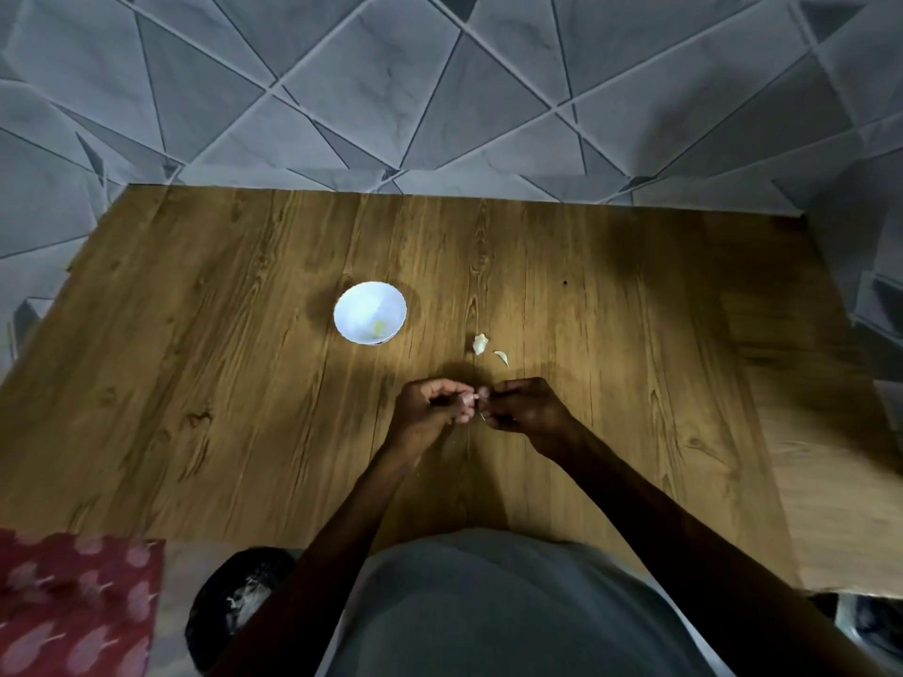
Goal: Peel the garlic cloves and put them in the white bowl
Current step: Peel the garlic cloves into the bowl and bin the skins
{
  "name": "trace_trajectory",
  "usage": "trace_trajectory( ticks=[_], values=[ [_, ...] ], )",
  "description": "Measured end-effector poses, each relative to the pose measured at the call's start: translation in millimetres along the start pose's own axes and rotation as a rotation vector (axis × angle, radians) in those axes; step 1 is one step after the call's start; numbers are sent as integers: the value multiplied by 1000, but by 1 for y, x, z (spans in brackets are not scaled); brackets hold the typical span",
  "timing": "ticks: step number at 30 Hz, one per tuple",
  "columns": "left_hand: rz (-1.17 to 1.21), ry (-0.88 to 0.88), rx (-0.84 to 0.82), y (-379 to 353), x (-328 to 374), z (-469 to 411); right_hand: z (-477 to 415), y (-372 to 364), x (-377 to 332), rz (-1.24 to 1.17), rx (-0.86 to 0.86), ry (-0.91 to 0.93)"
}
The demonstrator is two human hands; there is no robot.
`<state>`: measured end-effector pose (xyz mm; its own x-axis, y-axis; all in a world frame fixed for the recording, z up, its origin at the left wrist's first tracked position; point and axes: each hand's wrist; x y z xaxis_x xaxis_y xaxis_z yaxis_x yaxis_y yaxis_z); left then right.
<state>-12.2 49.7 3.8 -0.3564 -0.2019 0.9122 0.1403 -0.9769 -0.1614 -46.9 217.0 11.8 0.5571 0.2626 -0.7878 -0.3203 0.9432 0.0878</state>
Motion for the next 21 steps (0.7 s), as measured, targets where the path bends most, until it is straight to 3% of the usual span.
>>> trace_trajectory(
  ticks=[5,11,14,17,19,21],
  values=[
    [99,75,-10,-1,5,7,8,-2,-4,-85,-39,9],
    [-145,-70,2,-3,16,9,16,-8,-12,-103,11,41],
    [-75,92,4,-5,21,7,14,-13,-11,222,198,323],
    [190,383,-17,-11,30,8,13,-15,-13,528,331,629],
    [283,468,-29,-12,33,8,12,-14,-12,598,353,712],
    [246,421,-5,-15,33,11,12,-14,-12,614,359,677]
  ],
)
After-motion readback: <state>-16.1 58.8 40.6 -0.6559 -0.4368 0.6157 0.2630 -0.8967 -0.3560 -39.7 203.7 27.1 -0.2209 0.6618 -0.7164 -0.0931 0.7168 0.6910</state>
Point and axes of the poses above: each hand's wrist, its own z-axis away from the middle knuckle, its own y-axis out of the back of the hand, x = y × z, and after that the axes turned 11 degrees about z, right-handed
